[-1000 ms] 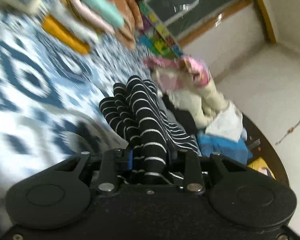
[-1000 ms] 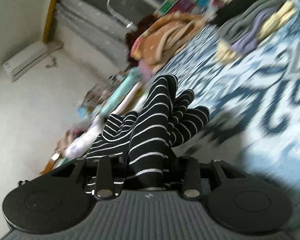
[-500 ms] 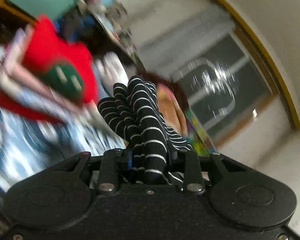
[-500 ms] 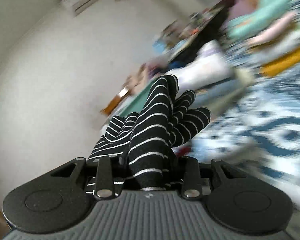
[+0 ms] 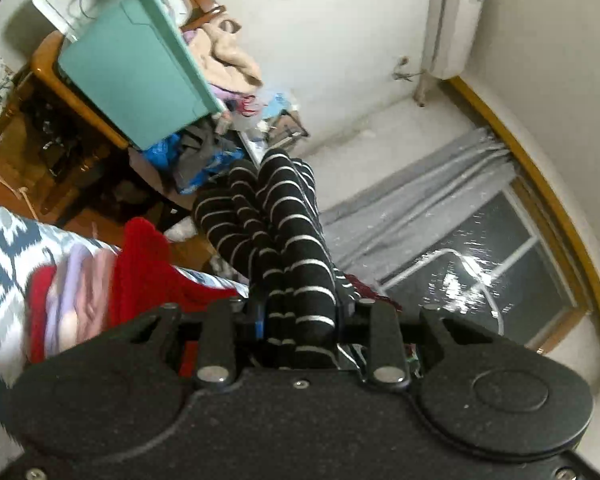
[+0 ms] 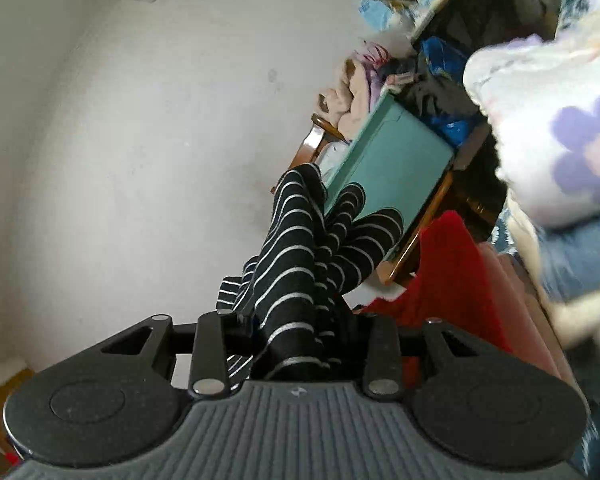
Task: Fold clothes
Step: 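Carry the folded shirt with both grippers to the clothes stack, then place the folded shirt on top of the red clothes stack and release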
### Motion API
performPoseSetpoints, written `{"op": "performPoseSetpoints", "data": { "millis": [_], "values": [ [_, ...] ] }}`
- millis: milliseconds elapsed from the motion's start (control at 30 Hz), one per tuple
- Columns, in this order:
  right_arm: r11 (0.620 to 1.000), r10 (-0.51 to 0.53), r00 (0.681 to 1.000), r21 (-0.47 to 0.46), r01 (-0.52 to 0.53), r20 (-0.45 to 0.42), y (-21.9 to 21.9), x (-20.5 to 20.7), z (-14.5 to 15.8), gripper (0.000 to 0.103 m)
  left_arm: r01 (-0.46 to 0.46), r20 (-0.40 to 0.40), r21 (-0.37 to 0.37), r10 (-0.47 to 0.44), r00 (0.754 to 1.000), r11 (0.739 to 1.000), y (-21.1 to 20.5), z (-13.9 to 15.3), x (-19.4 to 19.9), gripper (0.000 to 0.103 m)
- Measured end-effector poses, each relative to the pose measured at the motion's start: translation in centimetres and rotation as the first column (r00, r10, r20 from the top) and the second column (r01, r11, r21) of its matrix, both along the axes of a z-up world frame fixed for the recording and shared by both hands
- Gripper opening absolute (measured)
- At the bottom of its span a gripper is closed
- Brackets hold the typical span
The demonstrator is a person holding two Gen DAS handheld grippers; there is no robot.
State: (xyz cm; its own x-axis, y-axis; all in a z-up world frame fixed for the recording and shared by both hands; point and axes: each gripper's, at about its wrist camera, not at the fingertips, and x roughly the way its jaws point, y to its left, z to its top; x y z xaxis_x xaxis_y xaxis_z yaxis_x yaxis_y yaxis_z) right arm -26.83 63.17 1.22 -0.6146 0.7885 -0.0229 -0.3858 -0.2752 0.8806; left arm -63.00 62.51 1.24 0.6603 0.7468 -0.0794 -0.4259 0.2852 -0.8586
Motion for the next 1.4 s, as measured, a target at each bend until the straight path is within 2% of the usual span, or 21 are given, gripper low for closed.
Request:
{"op": "performPoseSetpoints", "data": {
  "millis": [67,100,133,167,233,333,400,433,467,500,533,567,633,667,767,900,967,1133,1167,1233,1400],
  "values": [
    [0.999,-0.030,0.994,-0.042,0.034,0.101,1.6,-0.1,-1.8,0.041,-0.009,-0.047,-0.065,0.006,0.999,0.998,2.3,-1.8,0.3,0.028],
    [0.993,-0.054,0.984,-0.096,0.071,0.169,2.2,-0.2,-3.3,0.041,-0.004,-0.081,-0.147,-0.008,0.997,0.989,3.5,-3.4,0.5,0.028],
    [0.989,-0.071,0.980,-0.113,0.093,0.186,2.3,-0.2,-4.3,0.037,0.000,-0.097,-0.210,-0.021,0.995,0.978,4.5,-4.9,0.6,0.028],
    [0.988,-0.085,0.979,-0.115,0.107,0.185,2.2,-0.2,-5.3,0.036,0.007,-0.070,-0.207,-0.022,0.997,0.978,4.4,-5.5,0.3,0.030],
    [0.991,-0.087,0.982,-0.085,0.102,0.165,1.6,-0.2,-5.4,0.038,0.002,-0.097,-0.166,-0.019,0.995,0.986,3.8,-5.0,0.1,0.030],
    [0.991,-0.087,0.978,-0.083,0.104,0.192,1.6,-0.3,-5.0,0.038,-0.005,-0.092,-0.182,-0.012,0.996,0.983,3.7,-4.7,0.1,0.030],
    [0.989,-0.111,0.970,-0.075,0.130,0.217,1.1,-0.3,-3.8,0.044,-0.010,-0.089,-0.185,-0.007,0.996,0.983,3.2,-4.1,-0.1,0.032],
    [0.987,-0.125,0.965,-0.069,0.145,0.232,0.9,-0.3,-3.1,0.051,-0.013,-0.092,-0.180,-0.003,0.996,0.984,2.9,-3.7,-0.4,0.036],
    [0.984,-0.156,0.953,-0.047,0.174,0.260,0.1,-0.2,-2.2,0.061,-0.021,-0.108,-0.163,0.004,0.994,0.986,2.4,-3.2,-0.7,0.044],
    [0.978,-0.192,0.937,-0.021,0.207,0.291,-0.8,-0.1,-1.3,0.063,-0.031,-0.125,-0.148,0.012,0.992,0.989,1.7,-2.6,-0.8,0.051],
    [0.974,-0.215,0.928,0.000,0.225,0.306,-1.8,0.2,-0.5,0.064,-0.038,-0.145,-0.132,0.018,0.989,0.991,1.0,-2.1,-0.9,0.052],
    [0.971,-0.233,0.920,0.018,0.240,0.316,-2.7,0.5,0.3,0.071,-0.039,-0.170,-0.116,0.019,0.985,0.992,0.3,-1.8,-1.0,0.052],
    [0.958,-0.273,0.879,0.030,0.284,0.390,-4.7,0.5,1.8,0.083,-0.041,-0.225,-0.084,0.021,0.974,0.996,-1.2,-1.2,-1.0,0.056],
    [0.951,-0.292,0.854,0.036,0.307,0.429,-5.8,0.4,2.6,0.090,-0.041,-0.266,-0.064,0.023,0.964,0.997,-2.2,-0.8,-0.9,0.061],
    [0.942,-0.278,0.784,-0.003,0.335,0.555,-9.1,-1.3,4.3,0.097,-0.021,-0.401,-0.020,0.011,0.916,1.000,-4.6,0.2,-0.4,0.077],
    [0.941,-0.228,0.736,-0.051,0.335,0.637,-11.6,-4.1,5.6,0.103,-0.004,-0.587,0.069,0.044,0.809,0.998,-7.9,2.6,0.5,0.090],
    [0.938,-0.221,0.715,-0.056,0.341,0.664,-12.8,-5.5,6.7,0.103,0.005,-0.653,0.114,0.072,0.754,0.993,-9.4,4.1,0.9,0.090],
    [0.931,-0.209,0.595,-0.029,0.365,0.776,-16.3,-9.0,9.9,0.103,0.021,-0.744,0.199,0.137,0.654,0.980,-12.9,7.5,1.3,0.101],
    [0.930,-0.210,0.581,-0.022,0.366,0.787,-16.9,-9.4,10.3,0.103,0.020,-0.755,0.214,0.152,0.638,0.977,-13.6,7.9,1.3,0.103],
    [0.929,-0.212,0.551,-0.008,0.369,0.807,-18.1,-10.2,11.1,0.103,0.012,-0.764,0.232,0.175,0.621,0.973,-14.6,8.6,1.3,0.103],
    [0.927,-0.215,0.500,0.013,0.376,0.839,-20.6,-11.9,12.4,0.103,-0.001,-0.796,0.214,0.175,0.579,0.977,-16.6,9.8,1.9,0.103]
  ]
}}
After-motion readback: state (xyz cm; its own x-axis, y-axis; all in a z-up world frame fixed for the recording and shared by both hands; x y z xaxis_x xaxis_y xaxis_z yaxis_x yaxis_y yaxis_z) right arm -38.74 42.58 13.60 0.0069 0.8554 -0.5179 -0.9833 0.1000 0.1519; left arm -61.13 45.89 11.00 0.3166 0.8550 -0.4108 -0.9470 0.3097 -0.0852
